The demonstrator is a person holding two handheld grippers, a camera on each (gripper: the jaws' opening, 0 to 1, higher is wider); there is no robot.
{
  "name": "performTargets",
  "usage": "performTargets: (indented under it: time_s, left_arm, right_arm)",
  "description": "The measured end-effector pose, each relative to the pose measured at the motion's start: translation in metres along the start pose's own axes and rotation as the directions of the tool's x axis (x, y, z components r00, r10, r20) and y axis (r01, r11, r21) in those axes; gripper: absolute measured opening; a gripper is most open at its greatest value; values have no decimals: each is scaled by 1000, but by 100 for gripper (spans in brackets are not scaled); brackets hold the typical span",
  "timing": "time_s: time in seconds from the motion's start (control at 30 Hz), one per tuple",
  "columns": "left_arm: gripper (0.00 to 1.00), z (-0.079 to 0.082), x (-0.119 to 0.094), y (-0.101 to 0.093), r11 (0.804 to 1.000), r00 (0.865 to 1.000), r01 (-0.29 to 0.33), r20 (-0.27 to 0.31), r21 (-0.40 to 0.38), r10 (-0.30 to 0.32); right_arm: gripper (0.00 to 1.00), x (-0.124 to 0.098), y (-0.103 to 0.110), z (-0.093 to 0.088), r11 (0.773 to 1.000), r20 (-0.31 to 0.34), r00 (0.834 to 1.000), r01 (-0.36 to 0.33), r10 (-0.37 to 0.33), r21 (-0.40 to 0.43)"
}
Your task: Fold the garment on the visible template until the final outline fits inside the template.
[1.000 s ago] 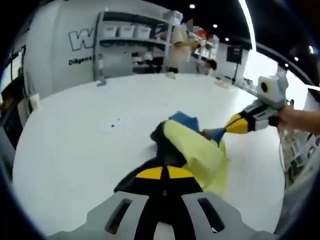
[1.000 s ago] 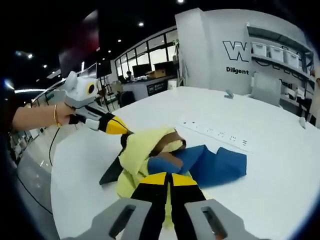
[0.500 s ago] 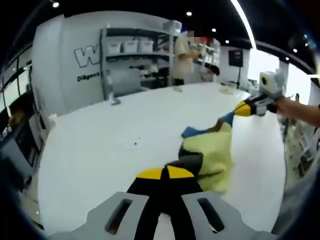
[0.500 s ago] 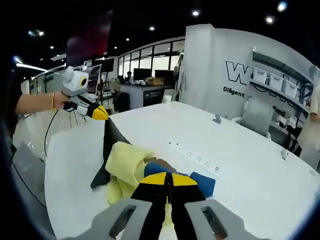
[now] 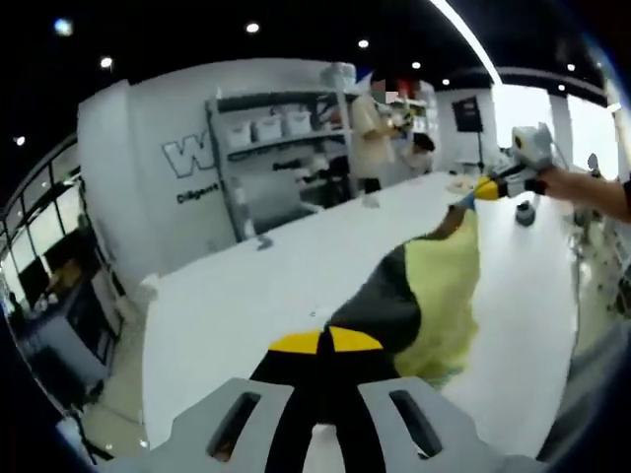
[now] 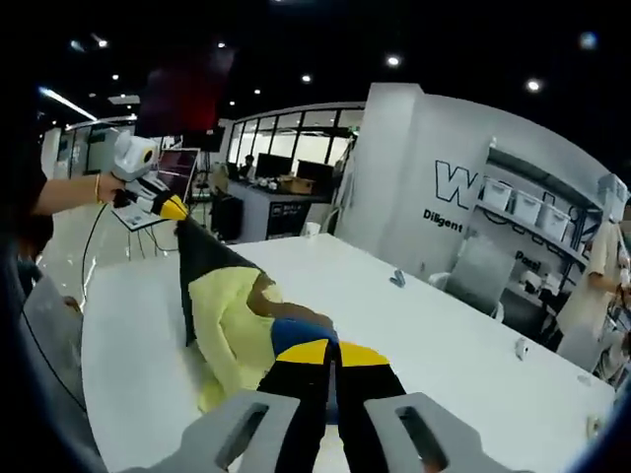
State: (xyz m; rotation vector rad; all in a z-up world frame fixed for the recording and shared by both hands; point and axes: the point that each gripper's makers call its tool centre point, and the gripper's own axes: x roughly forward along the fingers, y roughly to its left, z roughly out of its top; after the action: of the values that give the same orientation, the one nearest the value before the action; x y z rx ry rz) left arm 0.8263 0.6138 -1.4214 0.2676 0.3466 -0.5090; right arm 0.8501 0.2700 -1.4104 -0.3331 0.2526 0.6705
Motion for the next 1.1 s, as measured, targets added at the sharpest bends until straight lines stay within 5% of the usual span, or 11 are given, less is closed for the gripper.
performTargets:
  time_s: [0.27,0.6,0.7,0.77,0.8,1.07,1.1]
  left_arm:
    - [0,0,-33,7,999,999,-48,19,12,48]
    - [0,34,-77,12,992,984,-124,130,-16,125]
    - [0,54,-97,14,983,960,-182,207,-37,186]
    - [0,66,-105,20,973,936,-220,268,-65,229]
    - [0,71,-110,26,964,913,-238,311,-121,264]
    - [0,96,-143,26,934,827,-295,435,-203,356]
    - [0,97,-146,28,930,817,-304,447,-206,365]
  right_arm:
    - [0,-23,-8,34,999,64,997,44,-42,-22]
    - [0,-64,6,90,995,197,977,91,-81,-46]
    - [0,-74,12,102,993,246,964,112,-97,-47]
    - [0,-82,14,114,988,292,948,147,-125,-53]
    - [0,-86,14,120,984,320,936,171,-146,-50]
    - [0,-107,26,144,972,408,891,232,-200,-30]
    - [0,-114,28,149,968,432,875,251,-217,-24]
